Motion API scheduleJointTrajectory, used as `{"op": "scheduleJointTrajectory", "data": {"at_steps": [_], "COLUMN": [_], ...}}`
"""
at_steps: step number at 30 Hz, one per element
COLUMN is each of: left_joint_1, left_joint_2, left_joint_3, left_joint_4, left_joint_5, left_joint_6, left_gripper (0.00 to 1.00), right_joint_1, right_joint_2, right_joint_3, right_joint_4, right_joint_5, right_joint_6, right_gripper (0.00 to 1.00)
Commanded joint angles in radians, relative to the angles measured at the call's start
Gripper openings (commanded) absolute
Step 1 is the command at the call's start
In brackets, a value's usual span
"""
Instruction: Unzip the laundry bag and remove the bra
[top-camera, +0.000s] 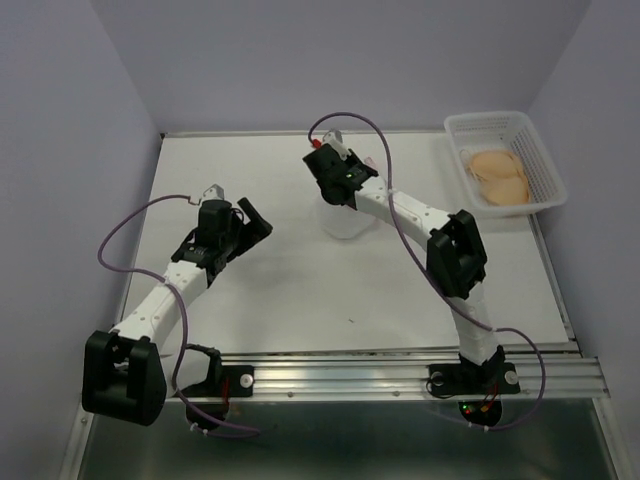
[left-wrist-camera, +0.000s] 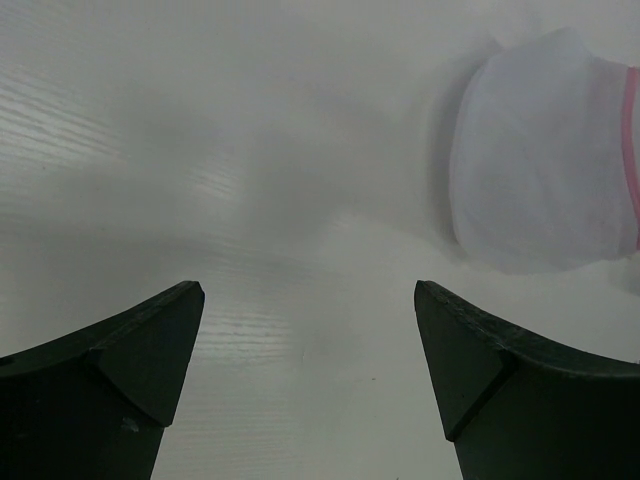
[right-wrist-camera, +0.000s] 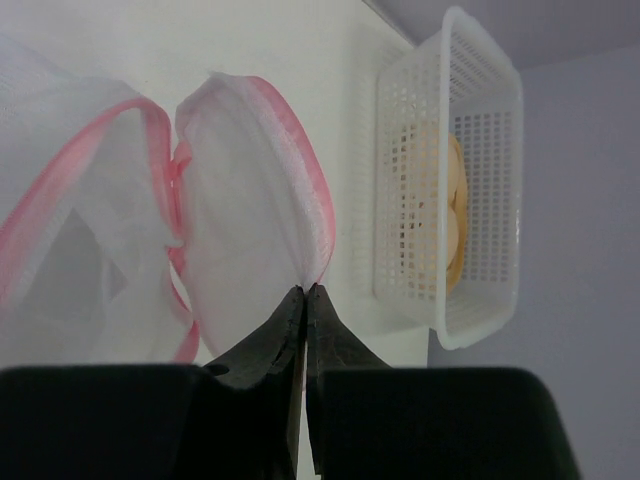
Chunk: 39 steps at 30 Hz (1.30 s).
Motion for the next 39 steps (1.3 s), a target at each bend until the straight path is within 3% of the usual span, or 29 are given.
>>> {"op": "scheduleJointTrajectory", "data": {"at_steps": [1, 6, 11, 14, 15, 17, 18, 19, 21, 22, 25, 30, 39], "left_joint_1": [0.001, 0.001, 0.001, 0.004, 0.004, 0.008, 0.010, 0.015, 0.019, 0.025, 0.033, 0.048, 0.061], "left_joint_2": [-0.045, -0.067, -0.102, -0.131, -0.138, -0.151, -0.164, -0.168, -0.182, -0.188, -0.208, -0.222, -0.216], "left_joint_3": [-0.083, -0.132, -0.155, -0.149, -0.148, -0.145, -0.143, -0.143, -0.143, -0.142, -0.139, -0.114, -0.013], "left_joint_4": [0.044, 0.053, 0.041, 0.001, -0.001, -0.002, -0.002, -0.010, -0.016, -0.024, -0.033, -0.056, -0.097], "left_joint_5": [0.024, 0.030, 0.000, -0.075, -0.086, -0.089, -0.094, -0.100, -0.112, -0.117, -0.129, -0.157, -0.191], "left_joint_6": [-0.025, -0.048, -0.062, -0.077, -0.079, -0.091, -0.102, -0.111, -0.117, -0.125, -0.128, -0.128, -0.103], "left_gripper": [0.99, 0.99, 0.99, 0.99, 0.99, 0.99, 0.99, 0.99, 0.99, 0.99, 0.99, 0.99, 0.99], "right_joint_1": [0.065, 0.169, 0.277, 0.353, 0.366, 0.375, 0.375, 0.375, 0.375, 0.375, 0.364, 0.242, -0.250], "right_joint_2": [0.040, 0.095, 0.123, 0.112, 0.101, 0.040, 0.011, -0.053, -0.118, -0.150, -0.258, -0.405, -0.739], "right_joint_3": [0.134, 0.174, 0.151, 0.126, 0.126, 0.120, 0.091, 0.067, 0.013, -0.039, -0.123, -0.234, -0.673], "right_joint_4": [0.002, 0.100, 0.107, 0.044, 0.001, -0.022, -0.016, -0.002, 0.056, 0.074, 0.143, 0.202, 0.332], "right_joint_5": [0.171, 0.175, 0.107, -0.020, -0.158, -0.348, -0.516, -0.574, -0.648, -0.644, -0.595, -0.639, -0.654], "right_joint_6": [-0.084, -0.206, -0.207, -0.121, -0.087, 0.025, 0.081, 0.097, 0.123, 0.143, 0.180, 0.312, 0.602], "right_gripper": [0.05, 0.09, 0.16, 0.18, 0.22, 0.46, 0.62, 0.77, 0.85, 0.95, 1.00, 1.00, 1.00]}}
